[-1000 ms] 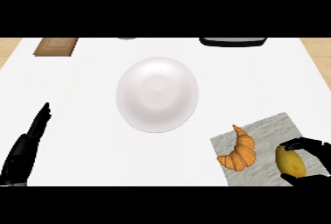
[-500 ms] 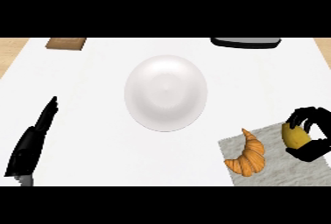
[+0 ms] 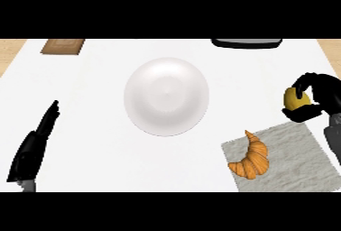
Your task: Pick the lemon from the placemat and place it in the plate
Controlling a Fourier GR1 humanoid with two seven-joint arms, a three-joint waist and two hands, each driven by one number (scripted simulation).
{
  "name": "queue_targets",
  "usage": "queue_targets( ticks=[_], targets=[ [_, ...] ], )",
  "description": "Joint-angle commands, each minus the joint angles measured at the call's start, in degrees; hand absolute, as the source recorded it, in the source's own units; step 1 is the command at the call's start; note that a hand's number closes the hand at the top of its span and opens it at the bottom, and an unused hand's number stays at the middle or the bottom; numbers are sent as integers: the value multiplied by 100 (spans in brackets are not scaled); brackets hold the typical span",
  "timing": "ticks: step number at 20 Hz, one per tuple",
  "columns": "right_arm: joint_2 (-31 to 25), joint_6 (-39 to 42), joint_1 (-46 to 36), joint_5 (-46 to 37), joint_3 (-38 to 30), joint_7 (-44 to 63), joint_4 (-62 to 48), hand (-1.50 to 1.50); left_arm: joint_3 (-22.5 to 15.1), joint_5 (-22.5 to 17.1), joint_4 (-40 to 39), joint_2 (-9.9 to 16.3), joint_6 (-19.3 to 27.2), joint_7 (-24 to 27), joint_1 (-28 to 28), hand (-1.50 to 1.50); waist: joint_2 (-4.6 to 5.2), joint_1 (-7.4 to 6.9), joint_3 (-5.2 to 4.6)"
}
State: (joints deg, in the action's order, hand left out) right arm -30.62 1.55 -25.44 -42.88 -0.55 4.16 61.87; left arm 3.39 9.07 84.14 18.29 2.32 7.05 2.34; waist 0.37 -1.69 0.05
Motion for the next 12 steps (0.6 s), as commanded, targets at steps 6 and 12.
queue_targets(
  ticks=[6, 12],
  targets=[
    [100, -490, -653, 133, -120, -420, 1310, 150, 114, 57, 36, -9, 55, -30, 162, 0, -73, 190, -9],
    [405, 515, -701, 992, -12, -281, 2495, 150, 167, 68, 89, 11, -16, 173, 309, 0, -68, 191, -10]
  ],
)
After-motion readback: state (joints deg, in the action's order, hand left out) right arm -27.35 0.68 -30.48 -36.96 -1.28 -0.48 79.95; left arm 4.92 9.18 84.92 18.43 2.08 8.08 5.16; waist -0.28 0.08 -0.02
